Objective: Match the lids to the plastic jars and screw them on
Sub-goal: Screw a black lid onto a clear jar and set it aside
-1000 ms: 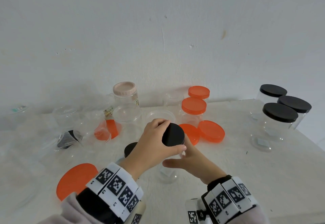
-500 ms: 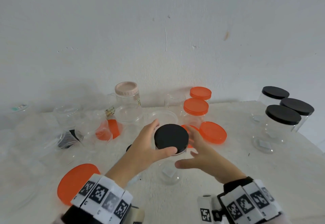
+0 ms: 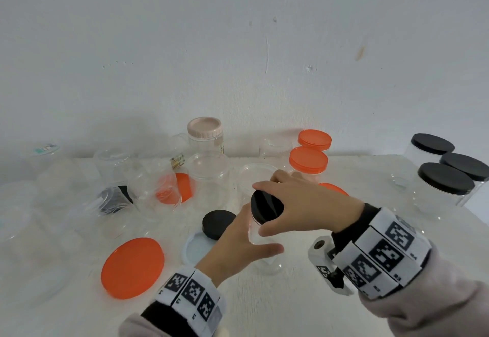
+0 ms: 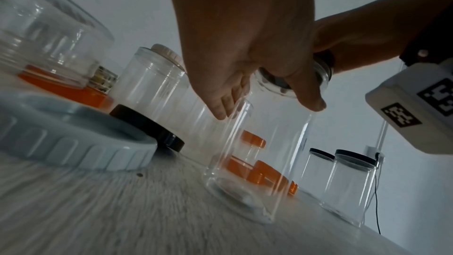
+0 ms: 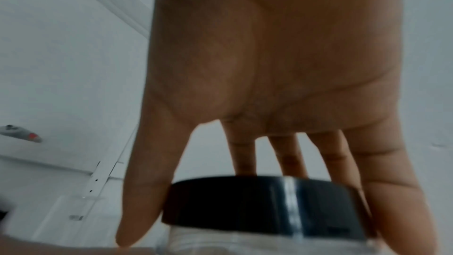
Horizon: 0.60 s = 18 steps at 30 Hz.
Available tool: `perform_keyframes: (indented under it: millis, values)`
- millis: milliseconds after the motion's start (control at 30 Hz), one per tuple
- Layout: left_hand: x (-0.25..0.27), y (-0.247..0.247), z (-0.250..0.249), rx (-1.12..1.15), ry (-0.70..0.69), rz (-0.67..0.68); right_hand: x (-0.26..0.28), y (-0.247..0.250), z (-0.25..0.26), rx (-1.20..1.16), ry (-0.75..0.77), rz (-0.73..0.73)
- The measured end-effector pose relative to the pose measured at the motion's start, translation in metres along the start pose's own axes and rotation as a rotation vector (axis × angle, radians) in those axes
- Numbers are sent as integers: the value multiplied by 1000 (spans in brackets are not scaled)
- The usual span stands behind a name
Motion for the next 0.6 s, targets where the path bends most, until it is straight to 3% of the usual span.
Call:
perform_keyframes:
  millis: [200,600]
  values:
    - [1,0,7,2,0,-1,-4,9,4,69,-24,57]
    - [-1,1,14,-9,16,-1,-13,22,2,48,91,200]
Point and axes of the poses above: each hand's wrist, its own x-axis away from the middle knuckle, its own y-axis out of the back of the hand, z = x × y, the point moved 4 cm from there along -x, towards the middle knuckle, and after that the axes turned 13 degrees about -y, right-handed, at the moved point
